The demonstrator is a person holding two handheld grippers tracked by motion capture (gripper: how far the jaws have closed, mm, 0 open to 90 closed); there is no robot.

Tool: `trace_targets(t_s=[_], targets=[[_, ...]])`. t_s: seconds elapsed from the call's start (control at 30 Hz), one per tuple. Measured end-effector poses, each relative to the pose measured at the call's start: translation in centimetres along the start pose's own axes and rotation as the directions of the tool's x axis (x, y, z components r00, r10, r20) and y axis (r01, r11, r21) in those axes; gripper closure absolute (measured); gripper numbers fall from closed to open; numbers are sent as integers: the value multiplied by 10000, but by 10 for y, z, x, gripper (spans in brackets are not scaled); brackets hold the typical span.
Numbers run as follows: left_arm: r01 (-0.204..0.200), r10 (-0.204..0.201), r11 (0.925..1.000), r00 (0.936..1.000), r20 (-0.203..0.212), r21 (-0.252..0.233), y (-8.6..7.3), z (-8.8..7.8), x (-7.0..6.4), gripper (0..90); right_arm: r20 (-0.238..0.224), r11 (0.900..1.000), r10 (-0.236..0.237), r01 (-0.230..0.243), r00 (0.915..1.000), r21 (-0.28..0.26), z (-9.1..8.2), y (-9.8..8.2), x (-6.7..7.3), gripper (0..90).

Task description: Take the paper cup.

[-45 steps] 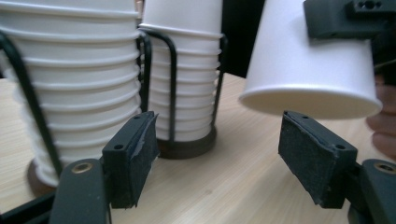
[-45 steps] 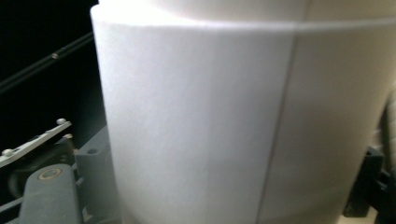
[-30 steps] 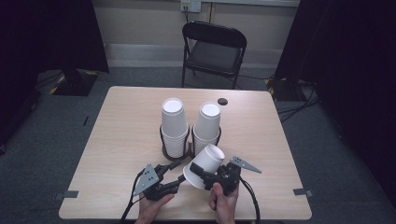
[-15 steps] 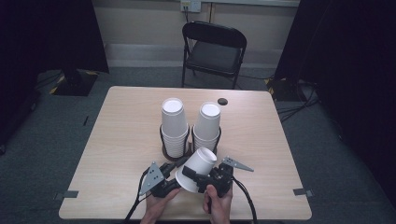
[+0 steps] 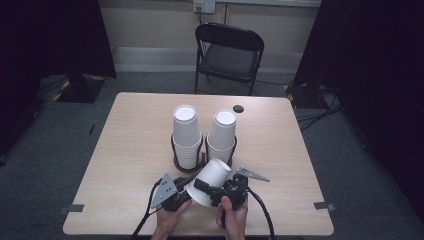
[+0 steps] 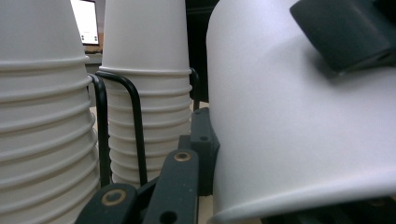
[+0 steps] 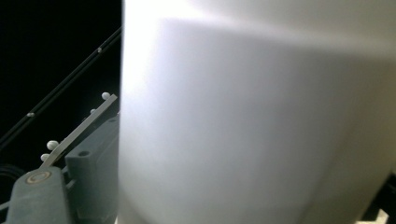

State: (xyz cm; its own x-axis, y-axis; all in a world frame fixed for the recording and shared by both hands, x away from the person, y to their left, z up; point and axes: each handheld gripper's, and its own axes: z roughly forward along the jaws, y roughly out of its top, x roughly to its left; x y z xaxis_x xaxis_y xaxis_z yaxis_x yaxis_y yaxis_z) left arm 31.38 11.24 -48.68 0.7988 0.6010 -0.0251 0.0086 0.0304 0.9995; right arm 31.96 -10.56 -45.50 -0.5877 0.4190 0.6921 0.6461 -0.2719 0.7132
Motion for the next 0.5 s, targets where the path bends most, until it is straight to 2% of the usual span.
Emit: trace_targets(t_s=[0.23,0.33,0.5], targets=[[158,-167,9993,9996,248,341,1,-1,1,830,159,9997,-211,213,9997,-154,-1,2,-1,111],[160,-171,9993,9993,324,330,2,-2,0,833,148,9996,-164,167,9998,-214,-3,3,-1,113],[111,-137,9986,9987,490,512,1,-1,-2,838,330,9976,-321,340,9989,-605,-11,9,-3,125]])
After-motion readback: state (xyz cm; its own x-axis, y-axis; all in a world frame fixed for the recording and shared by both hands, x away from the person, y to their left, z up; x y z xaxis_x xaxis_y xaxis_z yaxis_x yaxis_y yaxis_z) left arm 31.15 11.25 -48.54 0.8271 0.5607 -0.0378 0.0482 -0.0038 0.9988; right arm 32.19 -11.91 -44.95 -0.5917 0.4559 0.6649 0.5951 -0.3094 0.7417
